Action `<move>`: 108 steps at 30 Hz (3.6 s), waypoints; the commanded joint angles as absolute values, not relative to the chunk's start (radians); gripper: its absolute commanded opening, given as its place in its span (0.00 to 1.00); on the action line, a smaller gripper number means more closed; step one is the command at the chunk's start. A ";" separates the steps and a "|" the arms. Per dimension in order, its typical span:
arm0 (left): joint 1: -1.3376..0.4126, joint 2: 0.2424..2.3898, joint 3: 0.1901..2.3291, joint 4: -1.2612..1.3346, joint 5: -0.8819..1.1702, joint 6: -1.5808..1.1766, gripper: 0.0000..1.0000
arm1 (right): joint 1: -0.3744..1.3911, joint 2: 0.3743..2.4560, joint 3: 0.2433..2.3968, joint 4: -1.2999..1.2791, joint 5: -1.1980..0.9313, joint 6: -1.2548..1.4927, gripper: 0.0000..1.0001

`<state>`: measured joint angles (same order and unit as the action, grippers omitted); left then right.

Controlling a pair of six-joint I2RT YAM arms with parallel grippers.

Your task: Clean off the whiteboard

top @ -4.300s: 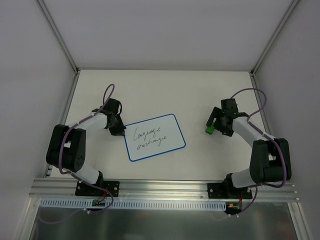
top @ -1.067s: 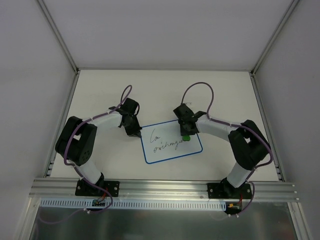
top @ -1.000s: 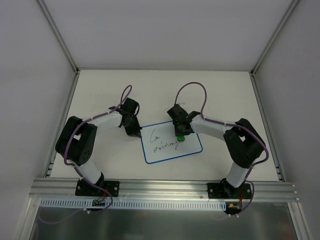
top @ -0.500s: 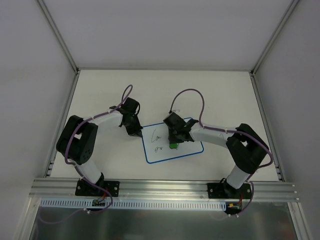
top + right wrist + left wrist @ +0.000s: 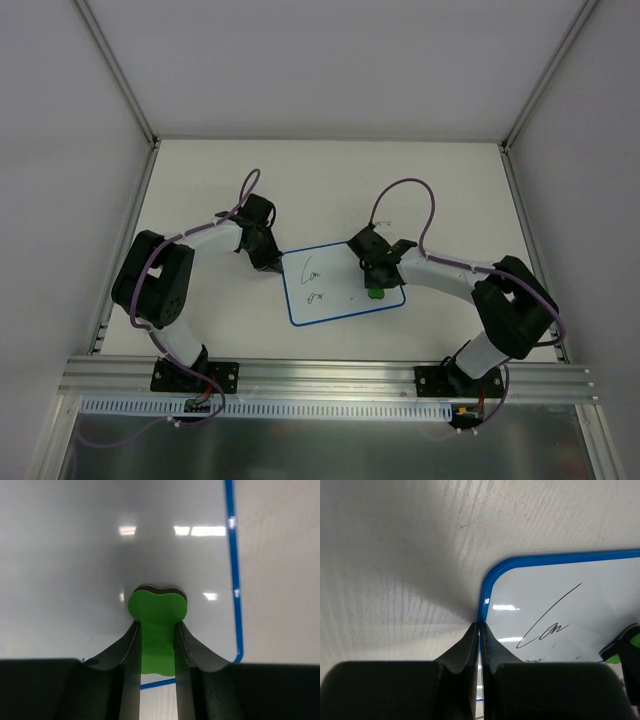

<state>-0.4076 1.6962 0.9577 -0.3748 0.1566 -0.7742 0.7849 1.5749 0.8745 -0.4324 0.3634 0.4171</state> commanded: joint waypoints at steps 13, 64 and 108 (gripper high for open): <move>-0.391 1.724 0.950 -0.403 0.115 -0.799 0.00 | 1.011 1.816 1.056 -0.318 0.110 0.313 0.00; -0.397 1.697 0.914 -0.367 0.104 -0.893 0.00 | 0.940 2.080 1.441 -0.534 0.146 0.324 0.00; -0.371 1.709 0.933 -0.351 0.133 -0.910 0.00 | 1.000 2.037 1.434 -0.647 0.184 0.233 0.00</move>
